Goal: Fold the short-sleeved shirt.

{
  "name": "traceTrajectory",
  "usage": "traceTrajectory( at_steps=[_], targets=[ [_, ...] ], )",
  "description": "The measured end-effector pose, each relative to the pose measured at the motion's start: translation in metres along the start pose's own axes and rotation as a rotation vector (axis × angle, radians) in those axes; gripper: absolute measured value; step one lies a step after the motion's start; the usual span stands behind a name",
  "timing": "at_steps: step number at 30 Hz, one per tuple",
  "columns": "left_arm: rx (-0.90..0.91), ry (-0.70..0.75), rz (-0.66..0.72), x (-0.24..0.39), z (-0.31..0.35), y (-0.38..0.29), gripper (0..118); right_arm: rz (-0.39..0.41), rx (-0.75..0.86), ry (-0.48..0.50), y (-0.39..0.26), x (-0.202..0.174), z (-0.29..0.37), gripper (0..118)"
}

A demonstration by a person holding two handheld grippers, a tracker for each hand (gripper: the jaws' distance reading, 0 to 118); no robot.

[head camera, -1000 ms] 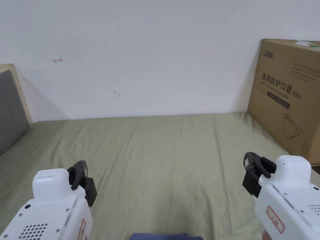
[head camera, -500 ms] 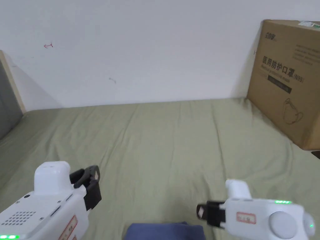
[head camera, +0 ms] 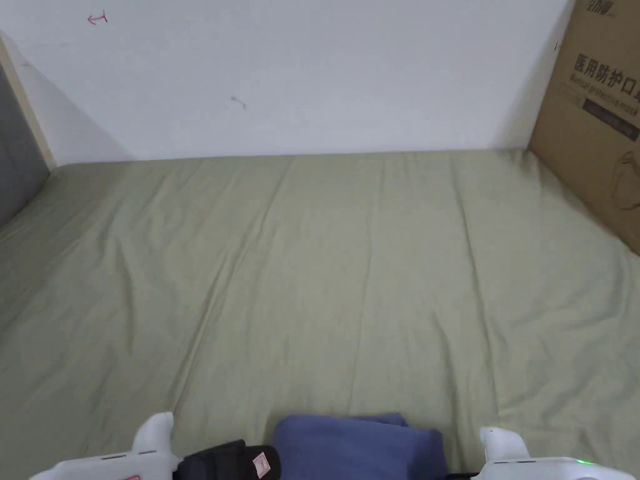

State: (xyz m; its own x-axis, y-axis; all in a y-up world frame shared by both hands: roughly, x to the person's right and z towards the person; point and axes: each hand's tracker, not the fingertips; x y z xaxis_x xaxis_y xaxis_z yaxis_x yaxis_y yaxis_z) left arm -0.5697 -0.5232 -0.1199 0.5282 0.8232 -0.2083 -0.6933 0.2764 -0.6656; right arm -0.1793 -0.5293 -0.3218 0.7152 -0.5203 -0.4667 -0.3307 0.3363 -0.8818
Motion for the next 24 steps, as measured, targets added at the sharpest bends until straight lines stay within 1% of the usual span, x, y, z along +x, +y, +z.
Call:
traceTrajectory(
  at_steps=[2, 4, 6, 7, 9, 11, 12, 13, 14, 15, 16, 17, 18, 20, 22, 24],
  targets=[
    [-0.094, -0.099, 0.110, -0.029, -0.024, -0.003, 116, -0.006, 0.007, 0.000, -0.002, 0.000, 0.000, 1],
    [-0.111, -0.166, 0.188, -0.049, -0.045, -0.009, 116, -0.040, 0.012, 0.011, -0.003, 0.002, 0.001, 1],
    [-0.043, -0.327, 0.175, -0.045, -0.051, -0.008, 118, -0.077, 0.009, 0.027, -0.003, 0.007, 0.001, 1],
    [-0.091, -0.387, 0.198, -0.045, -0.061, -0.006, 118, -0.090, 0.009, 0.032, -0.003, 0.008, 0.001, 1],
    [-0.199, -0.493, 0.298, -0.049, -0.087, -0.009, 118, -0.101, 0.008, 0.037, -0.003, 0.009, 0.000, 1],
    [-0.202, -0.565, 0.296, -0.059, -0.099, -0.010, 115, -0.106, 0.007, 0.039, -0.003, 0.009, -0.001, 1],
    [-0.181, -0.582, 0.277, -0.068, -0.095, -0.010, 111, -0.109, 0.007, 0.040, -0.003, 0.009, -0.001, 1],
    [-0.178, -0.572, 0.268, -0.072, -0.093, -0.010, 101, -0.112, 0.008, 0.041, -0.003, 0.009, -0.001, 1],
    [-0.180, -0.480, 0.234, -0.078, -0.089, -0.010, 64, -0.115, 0.009, 0.042, -0.003, 0.010, -0.001, 1],
    [-0.182, -0.259, 0.177, -0.079, -0.086, -0.011, 17, -0.117, 0.012, 0.045, -0.004, 0.011, -0.001, 1],
    [-0.190, -0.168, 0.126, -0.074, -0.086, -0.015, 16, -0.121, 0.017, 0.058, -0.005, 0.012, 0.000, 1],
    [-0.148, -0.304, 0.119, -0.058, -0.082, -0.014, 16, -0.120, 0.020, 0.053, -0.007, 0.012, 0.000, 1],
    [-0.165, -0.208, 0.099, -0.052, -0.082, -0.012, 16, -0.117, 0.035, 0.057, -0.009, 0.011, 0.001, 1],
    [-0.146, -0.162, 0.145, -0.041, -0.079, -0.014, 16, -0.092, 0.068, 0.044, -0.011, 0.005, 0.005, 1],
    [-0.102, -0.070, 0.069, -0.017, -0.063, -0.012, 16, -0.051, 0.114, 0.025, -0.012, -0.005, 0.015, 1],
    [-0.078, -0.056, -0.050, 0.007, -0.036, -0.008, 16, -0.037, 0.155, 0.042, -0.013, -0.019, 0.031, 1]
  ],
)
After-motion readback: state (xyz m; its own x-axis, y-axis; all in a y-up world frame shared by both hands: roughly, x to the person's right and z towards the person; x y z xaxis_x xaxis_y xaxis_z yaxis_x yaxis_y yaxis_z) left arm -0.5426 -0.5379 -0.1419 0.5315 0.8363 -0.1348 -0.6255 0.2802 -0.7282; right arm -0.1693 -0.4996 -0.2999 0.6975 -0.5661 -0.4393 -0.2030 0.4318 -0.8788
